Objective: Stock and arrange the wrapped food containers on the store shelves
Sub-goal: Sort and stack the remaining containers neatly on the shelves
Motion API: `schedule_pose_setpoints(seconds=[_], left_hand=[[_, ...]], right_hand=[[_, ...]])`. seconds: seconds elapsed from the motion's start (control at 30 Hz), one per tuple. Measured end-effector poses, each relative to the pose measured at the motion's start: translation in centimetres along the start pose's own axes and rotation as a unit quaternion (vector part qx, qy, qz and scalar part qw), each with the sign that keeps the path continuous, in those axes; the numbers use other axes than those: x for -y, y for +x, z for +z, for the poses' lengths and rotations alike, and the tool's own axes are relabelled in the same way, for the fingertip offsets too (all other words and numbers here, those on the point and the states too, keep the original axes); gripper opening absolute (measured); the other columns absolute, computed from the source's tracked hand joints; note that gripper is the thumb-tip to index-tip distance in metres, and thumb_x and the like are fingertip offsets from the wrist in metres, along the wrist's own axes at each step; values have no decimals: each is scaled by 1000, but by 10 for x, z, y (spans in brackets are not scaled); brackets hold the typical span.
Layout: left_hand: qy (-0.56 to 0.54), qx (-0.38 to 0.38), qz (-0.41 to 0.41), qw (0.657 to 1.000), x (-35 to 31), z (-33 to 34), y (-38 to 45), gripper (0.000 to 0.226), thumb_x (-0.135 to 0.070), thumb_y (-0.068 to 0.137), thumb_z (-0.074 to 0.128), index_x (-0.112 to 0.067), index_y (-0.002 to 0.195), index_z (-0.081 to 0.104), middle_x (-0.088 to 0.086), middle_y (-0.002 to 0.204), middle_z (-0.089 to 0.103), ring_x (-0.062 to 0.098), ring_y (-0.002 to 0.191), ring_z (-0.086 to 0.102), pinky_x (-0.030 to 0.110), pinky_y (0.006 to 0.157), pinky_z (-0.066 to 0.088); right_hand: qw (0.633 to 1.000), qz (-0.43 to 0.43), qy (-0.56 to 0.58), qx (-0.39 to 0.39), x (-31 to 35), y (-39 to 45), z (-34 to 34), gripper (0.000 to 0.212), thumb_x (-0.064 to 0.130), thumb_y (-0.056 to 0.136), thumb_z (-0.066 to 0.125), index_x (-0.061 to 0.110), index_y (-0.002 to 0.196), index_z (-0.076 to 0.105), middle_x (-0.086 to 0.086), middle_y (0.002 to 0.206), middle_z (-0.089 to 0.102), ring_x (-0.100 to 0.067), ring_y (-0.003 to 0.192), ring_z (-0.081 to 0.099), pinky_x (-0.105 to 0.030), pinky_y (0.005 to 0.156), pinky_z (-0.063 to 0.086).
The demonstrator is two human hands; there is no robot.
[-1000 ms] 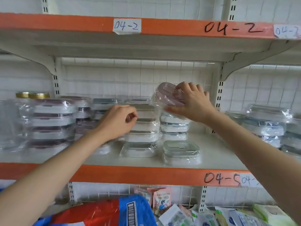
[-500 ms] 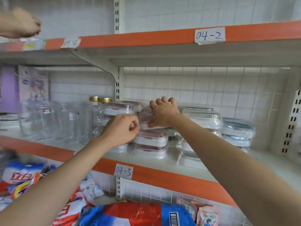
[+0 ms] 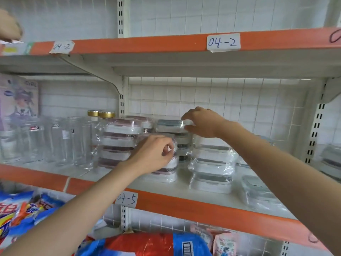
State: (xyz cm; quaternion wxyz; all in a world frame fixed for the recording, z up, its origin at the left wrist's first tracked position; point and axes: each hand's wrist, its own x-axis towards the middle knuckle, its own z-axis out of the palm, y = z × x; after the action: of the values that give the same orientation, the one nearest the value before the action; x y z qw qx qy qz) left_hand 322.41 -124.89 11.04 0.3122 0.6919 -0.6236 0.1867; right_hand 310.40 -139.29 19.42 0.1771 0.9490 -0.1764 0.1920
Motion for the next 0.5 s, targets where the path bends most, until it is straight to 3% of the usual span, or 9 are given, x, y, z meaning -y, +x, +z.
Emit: schedule_pose_setpoints(seconds=[0.17,0.33,0.4,0.5], left_hand=[[-42,13,55,998,-54,34,19,8,-21,86,63,-16,90,68,-14,75,57,-5,63,51,23,63,47],[-81,52,138,986,-124,92,36,11,-24,87,61,-17,95,66,-21,75,51,-3,67,50,24,64,42],[-65,101,152,981,-146,116,42,28,-35,89,59,-17,110,64,-13,96,58,5,89,56,28,77,45],[16,226,141,964,-167,148,47,65,-57,86,54,-16,136,48,2,131,51,21,125,44,36,105,36]], right_hand=[[997,73,29,-8,-72,-71,-16,34,17,95,48,15,128,56,-4,129,56,-22,116,51,-35,99,41],[984,164,33,59,-133,-155,7,32,12,94,46,15,123,59,-5,124,60,-23,112,55,-33,99,41],[977,191,37,88,-150,-187,21,33,12,94,46,14,124,58,-5,126,59,-22,116,52,-29,99,37],[970,207,36,123,-169,-228,35,35,11,93,46,14,126,57,-4,130,56,-21,120,50,-29,102,37]])
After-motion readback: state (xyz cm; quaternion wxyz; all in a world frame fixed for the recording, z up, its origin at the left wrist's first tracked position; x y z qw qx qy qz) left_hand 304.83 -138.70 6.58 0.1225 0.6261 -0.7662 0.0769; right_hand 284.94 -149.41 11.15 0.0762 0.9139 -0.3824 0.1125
